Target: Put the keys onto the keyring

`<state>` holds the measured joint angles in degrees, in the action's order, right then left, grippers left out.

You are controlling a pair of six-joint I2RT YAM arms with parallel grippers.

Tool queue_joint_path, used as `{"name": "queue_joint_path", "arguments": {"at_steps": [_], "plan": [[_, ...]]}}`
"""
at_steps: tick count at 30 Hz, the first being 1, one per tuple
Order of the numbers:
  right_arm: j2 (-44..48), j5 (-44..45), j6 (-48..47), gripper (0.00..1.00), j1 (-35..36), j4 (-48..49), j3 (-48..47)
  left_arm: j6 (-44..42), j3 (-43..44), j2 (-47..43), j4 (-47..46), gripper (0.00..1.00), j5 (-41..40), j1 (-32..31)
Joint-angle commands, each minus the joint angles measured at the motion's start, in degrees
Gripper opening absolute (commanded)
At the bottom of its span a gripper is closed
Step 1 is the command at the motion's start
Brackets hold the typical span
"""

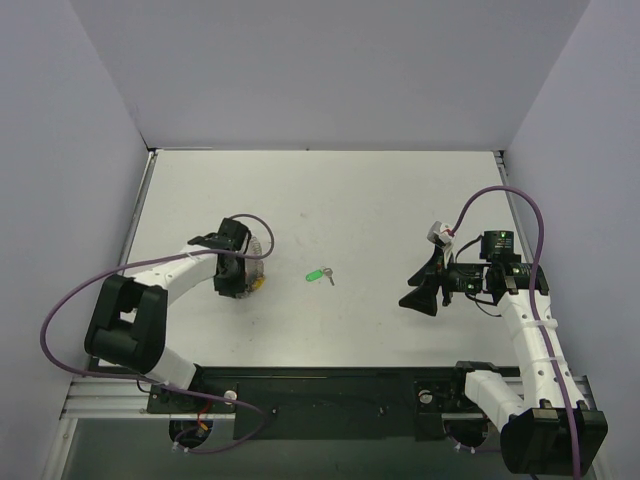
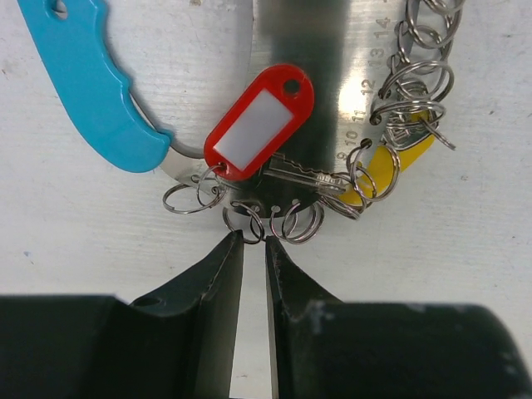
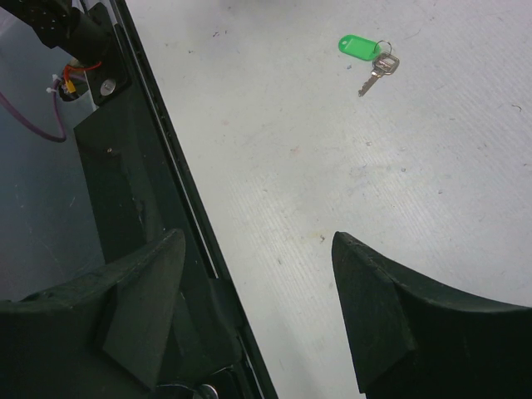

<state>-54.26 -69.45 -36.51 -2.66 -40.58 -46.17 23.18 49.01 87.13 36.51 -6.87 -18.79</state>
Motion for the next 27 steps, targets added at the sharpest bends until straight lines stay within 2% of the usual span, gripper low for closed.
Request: {"name": "queue_joint_path", "arguments": {"at_steps": [1,20,27], "plan": [[0.65,-2.27,-1.46,0.66,-0.33,-1.08,-1.11,-0.15,2.13,1.37,0.05,0.27,-3.23,-1.69],[0.82,-2.27,-1.46,0.68,-0.33,-1.17,-1.02,1.52,6.79,6.73,2.16,0.27,-14.65,-11.18],[0.74,-2.36,-1.46,0.68,-0.33,-1.35,-1.02,2.40,7.59,8.31,2.25,0.27,-17.82,-12.68]]}}
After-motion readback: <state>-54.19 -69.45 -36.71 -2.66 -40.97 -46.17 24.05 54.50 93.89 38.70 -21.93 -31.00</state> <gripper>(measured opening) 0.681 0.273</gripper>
